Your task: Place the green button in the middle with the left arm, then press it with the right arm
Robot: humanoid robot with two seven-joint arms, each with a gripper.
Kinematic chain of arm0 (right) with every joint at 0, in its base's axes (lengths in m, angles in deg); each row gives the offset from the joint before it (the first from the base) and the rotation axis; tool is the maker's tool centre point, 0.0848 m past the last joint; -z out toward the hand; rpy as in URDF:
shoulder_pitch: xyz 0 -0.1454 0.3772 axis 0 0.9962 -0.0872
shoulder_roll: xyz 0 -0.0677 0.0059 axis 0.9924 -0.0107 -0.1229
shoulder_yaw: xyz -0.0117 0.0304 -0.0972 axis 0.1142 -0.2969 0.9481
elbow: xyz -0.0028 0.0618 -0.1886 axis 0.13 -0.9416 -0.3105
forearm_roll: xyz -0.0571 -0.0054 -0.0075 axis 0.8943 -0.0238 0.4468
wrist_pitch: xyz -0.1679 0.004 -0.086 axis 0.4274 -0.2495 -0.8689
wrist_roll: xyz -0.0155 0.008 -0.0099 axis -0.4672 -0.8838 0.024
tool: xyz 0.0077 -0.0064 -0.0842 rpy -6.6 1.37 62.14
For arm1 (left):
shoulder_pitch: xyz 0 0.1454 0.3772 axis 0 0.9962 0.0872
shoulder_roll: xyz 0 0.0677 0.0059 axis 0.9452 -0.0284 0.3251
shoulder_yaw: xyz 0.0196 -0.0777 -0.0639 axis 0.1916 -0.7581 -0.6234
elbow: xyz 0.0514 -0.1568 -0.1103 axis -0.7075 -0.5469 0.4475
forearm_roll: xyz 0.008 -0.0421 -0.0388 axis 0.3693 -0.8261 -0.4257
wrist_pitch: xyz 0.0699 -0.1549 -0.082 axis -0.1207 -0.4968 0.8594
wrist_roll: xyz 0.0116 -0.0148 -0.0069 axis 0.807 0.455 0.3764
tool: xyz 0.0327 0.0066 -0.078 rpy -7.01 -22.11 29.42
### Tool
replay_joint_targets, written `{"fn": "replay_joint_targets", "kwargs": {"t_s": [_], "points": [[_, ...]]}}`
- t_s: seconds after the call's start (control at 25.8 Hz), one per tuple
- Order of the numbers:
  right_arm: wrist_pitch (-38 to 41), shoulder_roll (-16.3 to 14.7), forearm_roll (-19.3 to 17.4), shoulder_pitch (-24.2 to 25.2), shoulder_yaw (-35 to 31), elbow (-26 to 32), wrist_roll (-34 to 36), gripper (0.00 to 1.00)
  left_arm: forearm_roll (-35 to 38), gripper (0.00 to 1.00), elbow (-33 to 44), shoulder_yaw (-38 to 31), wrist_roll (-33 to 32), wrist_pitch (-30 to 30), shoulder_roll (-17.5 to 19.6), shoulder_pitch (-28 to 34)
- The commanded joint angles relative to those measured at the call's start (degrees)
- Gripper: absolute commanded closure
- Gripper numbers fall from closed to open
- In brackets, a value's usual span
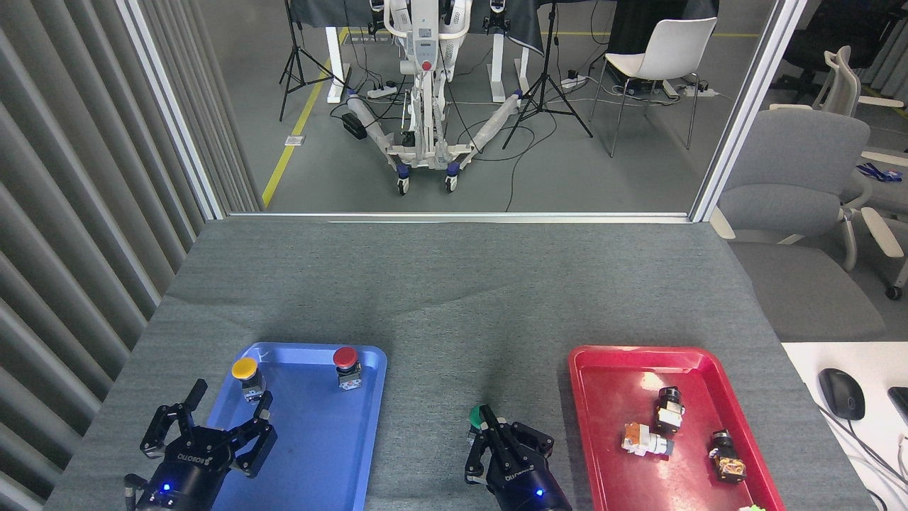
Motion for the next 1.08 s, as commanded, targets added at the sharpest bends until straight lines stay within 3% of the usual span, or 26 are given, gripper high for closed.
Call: {"fn": "replay_joint_targets", "kwargs": {"t_s": [0.0, 0.62, 0.89, 1.05], "points": [[-1.62, 0.55, -0.34, -0.08, 0.41, -2.44, 0.75, 1.0, 0.01, 0.0, 0.08, 0.02, -0.03, 1.13, 0.03, 0.16], [-1.79, 0.29, -0.61, 0.45, 0.32, -2.88, 2.59, 0.99, 0.1, 0.0, 0.25, -0.06, -0.03, 2.62, 0.03, 0.33], [-2.06, 0.55, -1.66, 0.53, -0.3, 0.9, 7.78, 0.78, -0.08, 0.0, 2.71, -0.24, -0.11, 2.27, -0.06, 0.6], [-2.59, 0.38, -2.98, 0.8, -0.83, 2.92, 7.78, 0.43, -0.08, 0.0, 2.89, -0.24, -0.11, 2.36, -0.06, 0.69]]}}
